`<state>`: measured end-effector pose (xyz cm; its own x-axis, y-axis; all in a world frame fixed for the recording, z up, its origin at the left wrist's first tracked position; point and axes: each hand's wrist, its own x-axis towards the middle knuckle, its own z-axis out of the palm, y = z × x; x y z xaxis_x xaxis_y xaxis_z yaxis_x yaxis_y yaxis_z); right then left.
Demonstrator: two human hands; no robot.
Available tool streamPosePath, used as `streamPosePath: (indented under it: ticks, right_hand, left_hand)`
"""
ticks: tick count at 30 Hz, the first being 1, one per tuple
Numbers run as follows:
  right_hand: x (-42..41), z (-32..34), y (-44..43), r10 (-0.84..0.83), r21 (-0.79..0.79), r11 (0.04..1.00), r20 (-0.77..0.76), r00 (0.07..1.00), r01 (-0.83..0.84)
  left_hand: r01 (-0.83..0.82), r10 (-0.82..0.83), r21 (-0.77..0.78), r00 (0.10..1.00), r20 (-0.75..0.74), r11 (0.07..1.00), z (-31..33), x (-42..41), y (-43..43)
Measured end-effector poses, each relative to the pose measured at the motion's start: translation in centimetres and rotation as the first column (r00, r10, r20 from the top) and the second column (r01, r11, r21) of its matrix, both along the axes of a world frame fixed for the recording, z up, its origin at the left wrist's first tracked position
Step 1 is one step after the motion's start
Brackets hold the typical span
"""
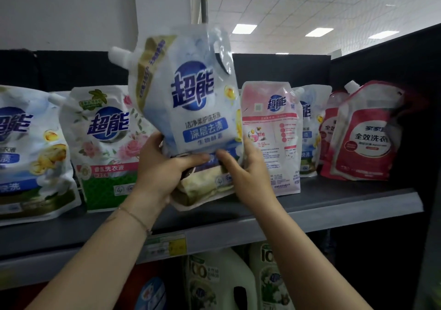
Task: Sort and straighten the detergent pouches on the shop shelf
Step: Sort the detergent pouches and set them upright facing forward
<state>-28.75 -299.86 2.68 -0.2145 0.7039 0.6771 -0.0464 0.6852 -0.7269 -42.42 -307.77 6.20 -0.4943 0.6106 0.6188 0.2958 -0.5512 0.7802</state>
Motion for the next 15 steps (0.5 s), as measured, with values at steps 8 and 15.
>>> streamPosePath:
  ticks: [8,15]
  right_hand:
    - [8.7,0.6,1.6,-0.323,0.023,0.945,-0.074,0.943,0.326]
    - [15.2,0.2,6.4,-0.390,-0.041,0.921,-0.120,0.913,0.388]
  left_hand:
    - [0.135,-0.137,0.054,0.990,0.036,0.989,-0.3,8.9,4.3]
    - [0.294,-0.293,-0.040,0.956,0.029,0.955,0.0,15.5,10.4]
